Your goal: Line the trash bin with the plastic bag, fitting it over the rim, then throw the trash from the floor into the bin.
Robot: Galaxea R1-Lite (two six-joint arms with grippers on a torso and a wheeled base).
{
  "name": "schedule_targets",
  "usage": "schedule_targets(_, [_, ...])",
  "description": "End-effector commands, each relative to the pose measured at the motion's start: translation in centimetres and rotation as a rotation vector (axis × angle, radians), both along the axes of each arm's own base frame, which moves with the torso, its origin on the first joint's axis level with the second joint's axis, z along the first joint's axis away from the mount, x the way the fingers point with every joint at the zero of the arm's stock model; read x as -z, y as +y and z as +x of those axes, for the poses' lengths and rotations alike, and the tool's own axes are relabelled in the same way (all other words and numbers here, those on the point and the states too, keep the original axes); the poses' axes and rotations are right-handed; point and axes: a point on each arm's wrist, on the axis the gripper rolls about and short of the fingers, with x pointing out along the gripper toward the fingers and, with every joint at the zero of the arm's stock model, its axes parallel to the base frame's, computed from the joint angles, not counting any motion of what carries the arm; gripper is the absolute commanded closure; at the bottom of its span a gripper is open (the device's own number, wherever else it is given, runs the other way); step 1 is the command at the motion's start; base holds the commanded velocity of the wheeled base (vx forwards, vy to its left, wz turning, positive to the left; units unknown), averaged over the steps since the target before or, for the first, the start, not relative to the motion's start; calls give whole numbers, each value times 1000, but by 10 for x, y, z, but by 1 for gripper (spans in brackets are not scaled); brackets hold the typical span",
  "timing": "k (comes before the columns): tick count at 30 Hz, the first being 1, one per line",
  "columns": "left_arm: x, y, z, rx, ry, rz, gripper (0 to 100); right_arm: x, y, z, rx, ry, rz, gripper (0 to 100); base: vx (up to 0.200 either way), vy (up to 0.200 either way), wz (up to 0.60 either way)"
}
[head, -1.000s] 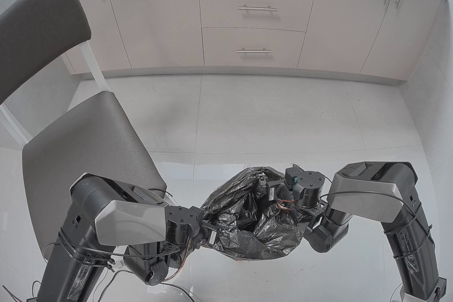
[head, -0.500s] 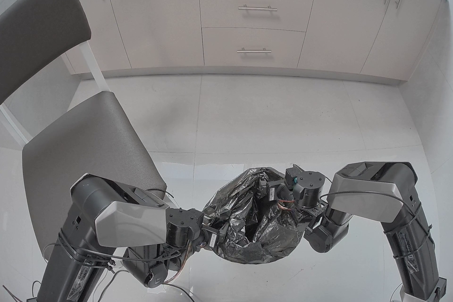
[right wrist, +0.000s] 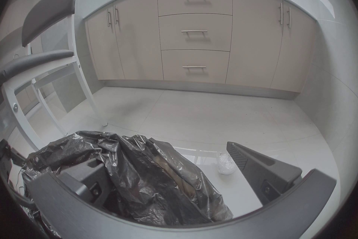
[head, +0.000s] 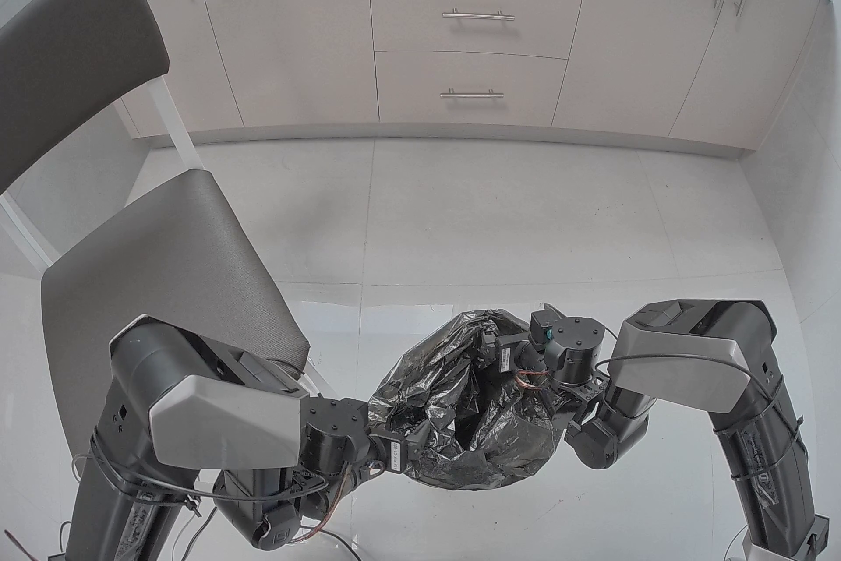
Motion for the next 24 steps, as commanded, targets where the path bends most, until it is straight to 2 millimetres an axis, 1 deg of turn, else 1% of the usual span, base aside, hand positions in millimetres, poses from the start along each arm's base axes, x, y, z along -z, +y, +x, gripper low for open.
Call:
schedule_targets(1, [-16,-14,-19,46,12,-54,0,-4,0,0,0,-18,10,0,0,0,0])
schedule_targets(4, [-13,-22,-25,68,36,-52,0,-4,0,0,1,-19,12,0,0,0,0])
schedule_targets(7, [-7,-25,-19,63,48,-36,0,-3,0,0,1,-18,11,0,0,0,0])
schedule_targets(13, [9,-23,-16,56,68,7,0,-2,0,0,0,-17,9,0,0,0,0])
schedule_targets(17, [18,-14,-5,33,59,49,0,-2,0,0,1,-15,9,0,0,0,0])
schedule_targets(19, [21,-7,5,-3,54,49,0,-1,0,0,1,-14,9,0,0,0,0])
schedule_targets(24, [20,5,14,-46,49,43,0,-1,0,0,1,-14,9,0,0,0,0])
